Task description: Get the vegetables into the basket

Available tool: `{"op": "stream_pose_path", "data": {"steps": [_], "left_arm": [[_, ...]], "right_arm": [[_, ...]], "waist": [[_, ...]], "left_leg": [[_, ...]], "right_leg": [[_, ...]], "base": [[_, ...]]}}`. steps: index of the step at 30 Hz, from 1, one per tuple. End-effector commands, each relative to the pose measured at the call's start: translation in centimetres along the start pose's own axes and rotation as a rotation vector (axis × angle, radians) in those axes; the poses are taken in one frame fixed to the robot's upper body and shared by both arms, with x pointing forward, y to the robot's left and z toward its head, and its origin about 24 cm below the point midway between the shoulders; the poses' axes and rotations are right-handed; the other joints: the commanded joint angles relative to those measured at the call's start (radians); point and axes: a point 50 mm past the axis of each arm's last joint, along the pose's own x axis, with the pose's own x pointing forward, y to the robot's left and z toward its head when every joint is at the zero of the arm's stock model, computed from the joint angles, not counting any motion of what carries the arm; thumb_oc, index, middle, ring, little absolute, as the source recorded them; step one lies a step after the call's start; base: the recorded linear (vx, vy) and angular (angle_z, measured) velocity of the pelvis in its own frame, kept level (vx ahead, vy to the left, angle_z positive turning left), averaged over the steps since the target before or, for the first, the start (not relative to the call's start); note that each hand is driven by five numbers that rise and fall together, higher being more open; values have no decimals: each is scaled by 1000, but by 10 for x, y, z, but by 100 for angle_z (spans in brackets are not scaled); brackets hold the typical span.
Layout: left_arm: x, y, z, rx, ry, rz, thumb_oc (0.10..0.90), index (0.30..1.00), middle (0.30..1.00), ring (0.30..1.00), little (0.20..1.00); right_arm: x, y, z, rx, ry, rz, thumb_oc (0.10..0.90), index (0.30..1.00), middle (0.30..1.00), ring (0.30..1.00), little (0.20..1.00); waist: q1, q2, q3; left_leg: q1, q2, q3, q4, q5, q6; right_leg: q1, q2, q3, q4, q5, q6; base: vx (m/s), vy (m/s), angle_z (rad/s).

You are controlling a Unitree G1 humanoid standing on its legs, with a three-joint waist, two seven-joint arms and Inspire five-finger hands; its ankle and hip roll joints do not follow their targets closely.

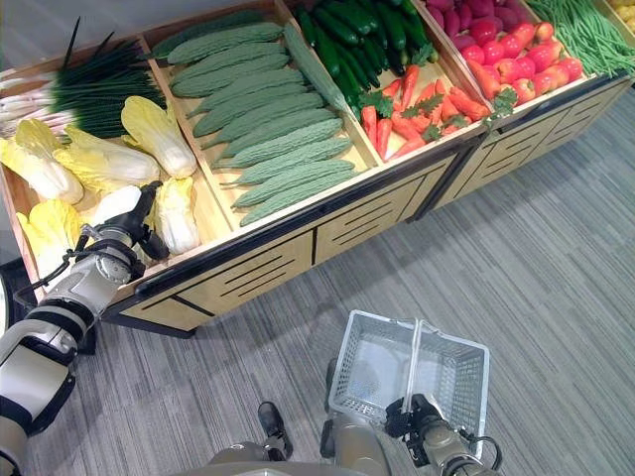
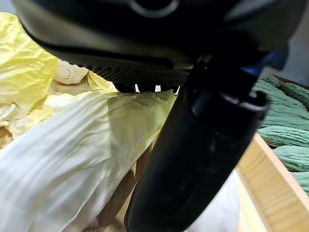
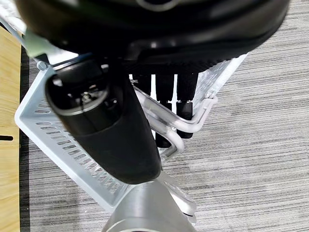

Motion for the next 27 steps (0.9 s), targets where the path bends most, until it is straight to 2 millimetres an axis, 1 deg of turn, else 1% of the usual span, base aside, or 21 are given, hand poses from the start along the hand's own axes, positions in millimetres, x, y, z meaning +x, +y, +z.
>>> {"op": "stream_pose_path", "data": {"steps": [1, 3, 5, 6, 7, 11, 13, 15, 16, 17, 18, 19, 21, 22, 27], "left_arm": [[15, 22, 63, -202, -169, 119, 900, 1000, 1000, 1000, 1000], [14, 21, 60, -233, -155, 132, 900, 1000, 1000, 1000, 1000], [10, 14, 48, -329, -100, 162, 900, 1000, 1000, 1000, 1000], [10, 14, 48, -329, -99, 162, 900, 1000, 1000, 1000, 1000], [8, 9, 45, -413, -74, 180, 900, 1000, 1000, 1000, 1000], [4, -1, 37, -456, -29, 180, 900, 1000, 1000, 1000, 1000], [1, -9, 21, -475, 39, 171, 900, 1000, 1000, 1000, 1000], [1, -11, 19, -477, 51, 165, 900, 1000, 1000, 1000, 1000], [0, -13, 14, -471, 69, 155, 900, 1000, 1000, 1000, 1000], [-1, -15, 12, -474, 80, 152, 510, 454, 454, 454, 454], [-1, -15, 12, -474, 80, 152, 467, 393, 393, 393, 393], [-1, -17, 9, -474, 99, 148, 400, 300, 300, 300, 300], [-2, -19, 7, -466, 103, 140, 400, 300, 300, 300, 300], [-3, -21, 2, -452, 121, 133, 400, 300, 300, 300, 300], [-3, -20, 1, -433, 118, 131, 400, 300, 300, 300, 300]], "right_arm": [[-3, -16, -21, -98, 91, -27, 400, 300, 300, 300, 300], [-3, -16, -21, -96, 88, -26, 400, 300, 300, 300, 300], [-2, -11, -19, -93, 78, -22, 400, 300, 300, 300, 300], [-2, -11, -19, -94, 79, -23, 400, 300, 300, 300, 300], [-2, -9, -16, -93, 68, -21, 400, 300, 300, 300, 300], [-2, -6, -13, -98, 53, -23, 400, 300, 300, 300, 300], [-1, -6, -9, -104, 42, -24, 400, 300, 300, 300, 300], [-1, -6, -8, -107, 40, -24, 400, 300, 300, 300, 300], [-1, -6, -7, -112, 36, -22, 400, 300, 300, 300, 300], [-1, -5, -7, -113, 36, -20, 400, 300, 300, 300, 300], [-1, -5, -7, -113, 36, -20, 400, 300, 300, 300, 300], [-1, -5, -7, -112, 36, -21, 400, 300, 300, 300, 300], [-1, -5, -8, -112, 41, -20, 400, 300, 300, 300, 300], [-1, -5, -11, -115, 51, -16, 400, 300, 300, 300, 300], [-2, -5, -13, -121, 59, -15, 400, 300, 300, 300, 300]], "waist": [[-30, 68, 76], [-28, 69, 76], [-22, 65, 78], [-23, 66, 78], [-20, 62, 80], [-19, 57, 86], [-15, 51, 92], [-15, 49, 94], [-14, 44, 95], [-13, 42, 96], [-13, 42, 96], [-11, 39, 98], [-8, 36, 98], [-6, 33, 97], [-3, 32, 94]], "left_leg": [[42, 72, -64, 2, -36, -75], [42, 72, -67, 2, -36, -75], [43, 69, -75, 2, -37, -73], [43, 69, -76, 2, -37, -73], [42, 68, -80, 2, -37, -72], [42, 67, -84, 2, -38, -70], [40, 65, -90, 2, -39, -68], [39, 65, -91, 2, -38, -67], [38, 64, -91, 2, -38, -66], [37, 65, -90, 2, -38, -66], [37, 65, -90, 2, -38, -66], [36, 65, -90, 2, -37, -65], [37, 65, -90, 2, -37, -65], [39, 66, -88, 2, -38, -64], [41, 66, -88, 2, -38, -64]], "right_leg": [[138, 7, 1, -1, -143, 70], [139, 6, -1, -1, -143, 70], [144, 5, -8, -1, -145, 68], [144, 5, -9, -1, -145, 69], [146, 4, -13, -1, -146, 68], [148, 4, -16, -1, -145, 67], [149, 3, -17, -1, -144, 67], [148, 3, -17, -1, -143, 67], [146, 4, -16, -1, -141, 67], [145, 4, -16, -1, -140, 67], [145, 4, -16, -1, -140, 67], [143, 5, -15, -1, -139, 67], [145, 5, -14, -1, -139, 66], [146, 5, -13, -1, -139, 66], [147, 4, -13, -1, -139, 65]], "base": [[22, 10, -8], [5, 4, -2], [0, 0, 0], [-5, 24, 3], [-9, 18, 3], [-3, 7, 1], [-23, 49, -3], [0, 0, 0], [0, 0, 0], [0, 0, 0], [0, 0, 0], [0, 0, 0], [0, 0, 0], [0, 0, 0], [-4, 2, -2]]}}
